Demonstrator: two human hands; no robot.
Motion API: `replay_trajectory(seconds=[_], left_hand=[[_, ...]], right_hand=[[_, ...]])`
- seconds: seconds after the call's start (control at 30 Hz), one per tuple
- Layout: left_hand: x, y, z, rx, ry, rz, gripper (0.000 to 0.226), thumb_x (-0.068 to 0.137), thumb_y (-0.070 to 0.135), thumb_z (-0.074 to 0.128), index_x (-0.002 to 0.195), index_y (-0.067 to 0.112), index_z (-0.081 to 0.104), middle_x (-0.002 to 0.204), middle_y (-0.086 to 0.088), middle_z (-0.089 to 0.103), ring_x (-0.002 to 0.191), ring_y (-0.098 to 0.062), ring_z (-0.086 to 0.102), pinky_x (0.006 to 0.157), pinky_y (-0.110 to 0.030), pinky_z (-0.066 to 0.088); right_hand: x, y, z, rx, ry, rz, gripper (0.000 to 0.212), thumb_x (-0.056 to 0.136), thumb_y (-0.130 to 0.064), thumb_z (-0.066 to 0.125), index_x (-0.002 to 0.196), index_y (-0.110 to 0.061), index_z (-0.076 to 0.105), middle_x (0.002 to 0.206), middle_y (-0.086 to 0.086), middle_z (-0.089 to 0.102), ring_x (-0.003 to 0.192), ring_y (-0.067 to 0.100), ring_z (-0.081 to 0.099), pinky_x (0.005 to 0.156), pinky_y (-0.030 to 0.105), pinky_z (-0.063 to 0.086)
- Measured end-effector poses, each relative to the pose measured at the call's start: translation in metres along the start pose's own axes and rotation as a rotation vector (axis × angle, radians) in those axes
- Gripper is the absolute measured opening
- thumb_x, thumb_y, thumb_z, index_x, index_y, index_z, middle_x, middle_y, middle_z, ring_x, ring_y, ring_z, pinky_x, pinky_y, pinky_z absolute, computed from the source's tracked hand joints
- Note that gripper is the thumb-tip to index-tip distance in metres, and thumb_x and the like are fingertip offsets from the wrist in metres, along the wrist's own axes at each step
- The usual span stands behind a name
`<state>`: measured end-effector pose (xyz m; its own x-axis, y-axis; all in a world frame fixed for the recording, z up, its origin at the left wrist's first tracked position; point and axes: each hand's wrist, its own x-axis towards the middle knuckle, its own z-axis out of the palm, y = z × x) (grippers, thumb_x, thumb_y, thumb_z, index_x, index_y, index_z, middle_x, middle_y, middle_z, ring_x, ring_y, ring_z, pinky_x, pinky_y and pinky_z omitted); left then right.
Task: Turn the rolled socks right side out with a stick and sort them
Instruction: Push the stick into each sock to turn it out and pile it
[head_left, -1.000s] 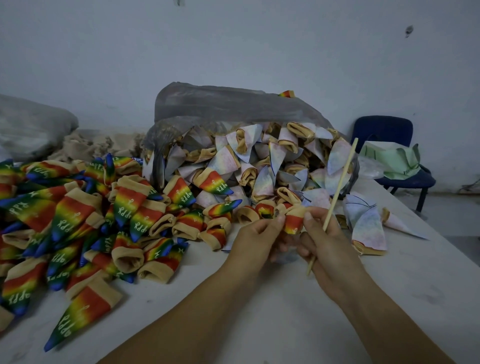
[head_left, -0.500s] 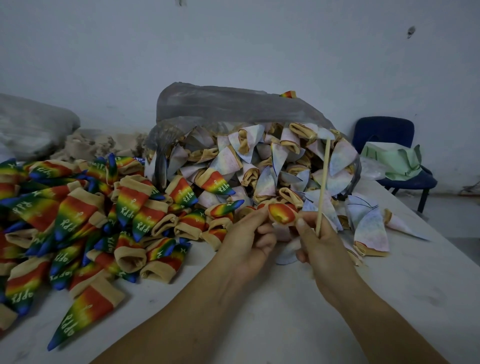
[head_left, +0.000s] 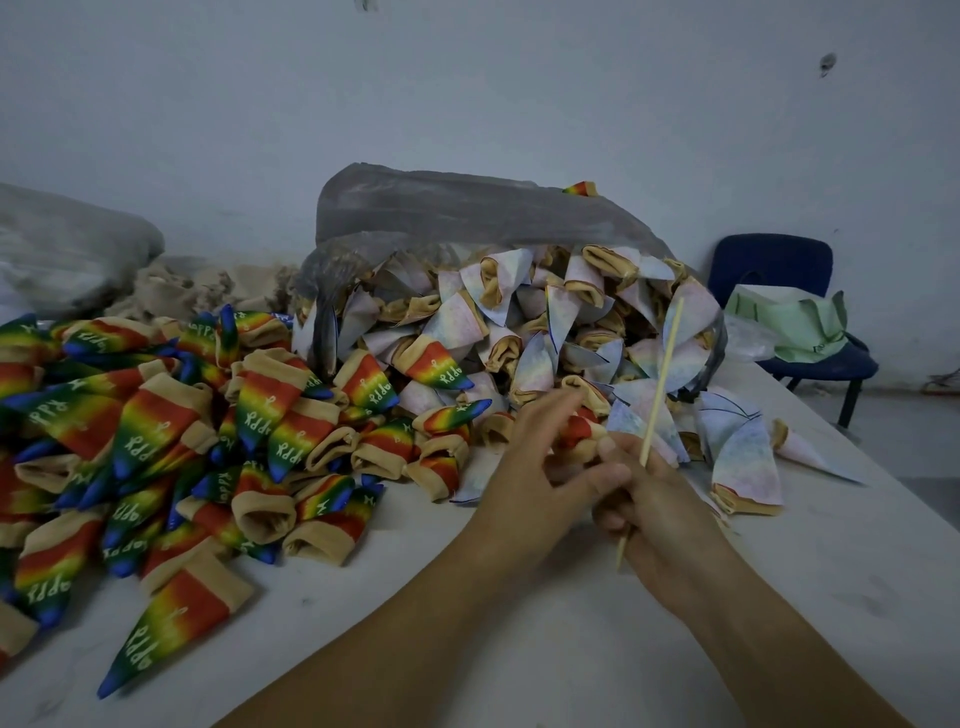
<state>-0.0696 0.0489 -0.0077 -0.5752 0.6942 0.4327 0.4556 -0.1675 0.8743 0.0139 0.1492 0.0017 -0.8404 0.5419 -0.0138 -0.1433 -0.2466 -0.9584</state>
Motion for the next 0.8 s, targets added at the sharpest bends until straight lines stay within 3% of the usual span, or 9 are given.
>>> replay_trajectory(seconds=[0.13, 0.23, 0.3, 0.4, 0.53, 0.67, 0.7, 0.8], left_hand=[[0.003, -0.007, -0.006, -0.271, 0.128, -0.14, 0.034, 0.084, 0.05, 0.069, 0.115, 0.057, 0.059, 0.115, 0.03, 0.062, 0.11, 0.003, 0.06, 0.079, -0.013, 0.053], [0.006, -0.013, -0.01, -0.376, 0.137, -0.23, 0.028, 0.084, 0.051, 0.066, 0.111, 0.042, 0.069, 0.118, 0.011, 0.069, 0.114, -0.01, 0.064, 0.096, -0.036, 0.054], [0.005, -0.014, -0.007, -0.348, 0.128, -0.234, 0.022, 0.088, 0.05, 0.061, 0.104, 0.039, 0.071, 0.117, 0.007, 0.071, 0.115, -0.013, 0.064, 0.102, -0.043, 0.05], [0.005, -0.012, -0.005, -0.338, 0.176, -0.254, 0.018, 0.092, 0.051, 0.058, 0.098, 0.042, 0.071, 0.114, 0.008, 0.072, 0.111, -0.011, 0.065, 0.098, -0.038, 0.052], [0.006, -0.01, -0.006, -0.425, 0.257, -0.323, 0.019, 0.092, 0.045, 0.061, 0.097, 0.032, 0.074, 0.108, 0.0, 0.074, 0.106, -0.019, 0.068, 0.088, -0.035, 0.055], [0.009, -0.006, -0.009, -0.838, 0.255, -0.491, 0.019, 0.093, 0.029, 0.065, 0.099, 0.011, 0.07, 0.105, -0.018, 0.074, 0.101, -0.032, 0.071, 0.087, -0.044, 0.058], [0.009, -0.004, -0.01, -0.938, 0.223, -0.528, 0.02, 0.09, 0.028, 0.067, 0.097, 0.009, 0.069, 0.099, -0.019, 0.074, 0.094, -0.032, 0.073, 0.083, -0.044, 0.059], [0.009, 0.0, -0.013, -1.053, 0.157, -0.578, 0.026, 0.078, 0.033, 0.071, 0.088, 0.009, 0.067, 0.064, -0.007, 0.067, 0.056, -0.018, 0.068, 0.051, -0.026, 0.055]], right_hand=[[-0.005, 0.002, 0.003, -0.057, -0.082, -0.038, 0.013, 0.096, -0.023, 0.05, 0.095, -0.013, 0.058, 0.053, -0.003, 0.042, 0.042, 0.004, 0.032, 0.04, 0.018, 0.031], [-0.007, 0.006, 0.006, -0.152, -0.084, -0.086, 0.012, 0.096, -0.024, 0.051, 0.095, -0.015, 0.059, 0.048, -0.011, 0.041, 0.042, 0.003, 0.033, 0.04, 0.019, 0.033], [-0.008, 0.006, 0.009, -0.232, -0.045, -0.118, 0.013, 0.094, -0.031, 0.054, 0.094, -0.02, 0.061, 0.048, -0.013, 0.045, 0.042, 0.004, 0.036, 0.041, 0.02, 0.034], [-0.009, 0.008, 0.013, -0.357, 0.0, -0.167, 0.014, 0.087, -0.042, 0.06, 0.083, -0.028, 0.063, 0.05, -0.013, 0.051, 0.04, 0.004, 0.037, 0.039, 0.018, 0.033], [-0.008, 0.008, 0.017, -0.391, 0.014, -0.169, 0.013, 0.09, -0.033, 0.06, 0.08, -0.024, 0.06, 0.047, -0.011, 0.049, 0.039, 0.003, 0.035, 0.038, 0.018, 0.032], [-0.01, 0.003, 0.015, -0.391, -0.07, -0.143, 0.014, 0.091, -0.029, 0.059, 0.077, -0.028, 0.058, 0.046, -0.013, 0.042, 0.037, 0.002, 0.032, 0.038, 0.016, 0.03], [-0.011, 0.004, 0.015, -0.408, -0.094, -0.139, 0.018, 0.091, -0.03, 0.059, 0.073, -0.031, 0.058, 0.047, -0.013, 0.042, 0.038, 0.002, 0.032, 0.038, 0.016, 0.03], [-0.014, 0.007, 0.015, -0.527, -0.121, -0.196, 0.021, 0.091, -0.036, 0.058, 0.07, -0.036, 0.06, 0.049, -0.013, 0.049, 0.04, 0.0, 0.04, 0.04, 0.012, 0.031]])
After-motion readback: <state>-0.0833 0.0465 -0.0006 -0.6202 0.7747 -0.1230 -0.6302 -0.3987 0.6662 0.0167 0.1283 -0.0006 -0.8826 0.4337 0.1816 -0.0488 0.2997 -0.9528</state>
